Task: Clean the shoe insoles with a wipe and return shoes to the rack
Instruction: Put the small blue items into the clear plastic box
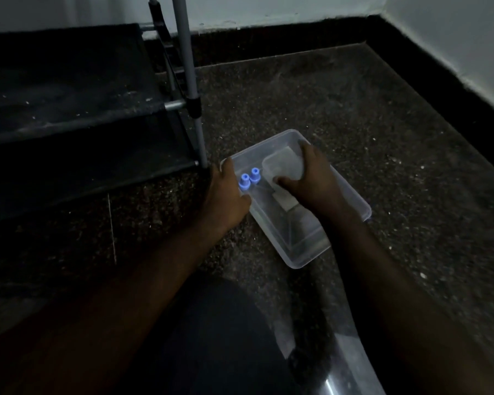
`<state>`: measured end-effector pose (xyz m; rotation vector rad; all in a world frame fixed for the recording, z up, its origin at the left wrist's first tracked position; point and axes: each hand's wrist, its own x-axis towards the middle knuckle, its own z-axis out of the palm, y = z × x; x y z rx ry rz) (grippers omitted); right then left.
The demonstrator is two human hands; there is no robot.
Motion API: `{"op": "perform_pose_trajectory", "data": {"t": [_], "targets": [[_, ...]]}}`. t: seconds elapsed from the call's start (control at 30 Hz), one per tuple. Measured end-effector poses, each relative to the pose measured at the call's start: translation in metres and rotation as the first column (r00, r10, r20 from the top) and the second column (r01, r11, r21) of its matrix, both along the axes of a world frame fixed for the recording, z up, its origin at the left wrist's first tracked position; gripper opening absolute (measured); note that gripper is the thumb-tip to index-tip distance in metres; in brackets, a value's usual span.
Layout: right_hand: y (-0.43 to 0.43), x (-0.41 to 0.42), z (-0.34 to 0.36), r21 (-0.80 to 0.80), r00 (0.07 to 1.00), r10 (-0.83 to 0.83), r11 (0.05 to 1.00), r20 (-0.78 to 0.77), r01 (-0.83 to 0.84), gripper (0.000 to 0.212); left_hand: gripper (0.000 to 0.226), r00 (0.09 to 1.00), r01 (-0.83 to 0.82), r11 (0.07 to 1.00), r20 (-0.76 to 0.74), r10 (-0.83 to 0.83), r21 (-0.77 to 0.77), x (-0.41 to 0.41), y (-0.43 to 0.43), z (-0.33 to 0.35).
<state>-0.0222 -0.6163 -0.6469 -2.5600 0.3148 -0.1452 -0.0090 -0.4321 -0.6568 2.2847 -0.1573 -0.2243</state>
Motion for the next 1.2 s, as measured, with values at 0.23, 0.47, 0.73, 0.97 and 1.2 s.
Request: {"op": "perform_pose_trajectory", "data": {"t": [0.23, 0.47, 0.73, 0.97, 1.2], "targets": [[-0.037, -0.104, -0.025, 0.046, 0.979, -0.18, 0.983, 0.098, 0.177, 0.073, 0.055, 0.985, -0.146, 0.985, -0.112, 0.135, -0.095, -0.005, -0.002, 0.009], [-0.005, -0.107, -0.065, -0.151, 0.985, -0.114, 0.98, 0.126, 0.133, 0.053, 0.054, 0.987, -0.05, 0.983, -0.159, 0.022, -0.175, -0.009, -0.004, 0.017], [0.026, -0.016, -0.064, -0.134, 0.984, -0.166, 0.976, 0.063, 0.173, 0.067, 0.062, 0.99, 0.13, 0.99, -0.048, -0.132, -0.049, -0.01, -0.006, 0.004], [0.028, 0.033, -0.065, -0.196, 0.975, 0.2, 0.964, 0.092, -0.179, 0.074, 0.064, 1.0, -0.013, 0.997, -0.009, 0.013, -0.076, -0.001, 0.002, -0.005], [0.041, 0.08, -0.062, -0.256, 0.968, 0.248, 0.934, -0.044, -0.251, 0.062, 0.066, 0.999, -0.046, 0.996, 0.012, 0.047, -0.078, 0.003, 0.002, -0.005]]}}
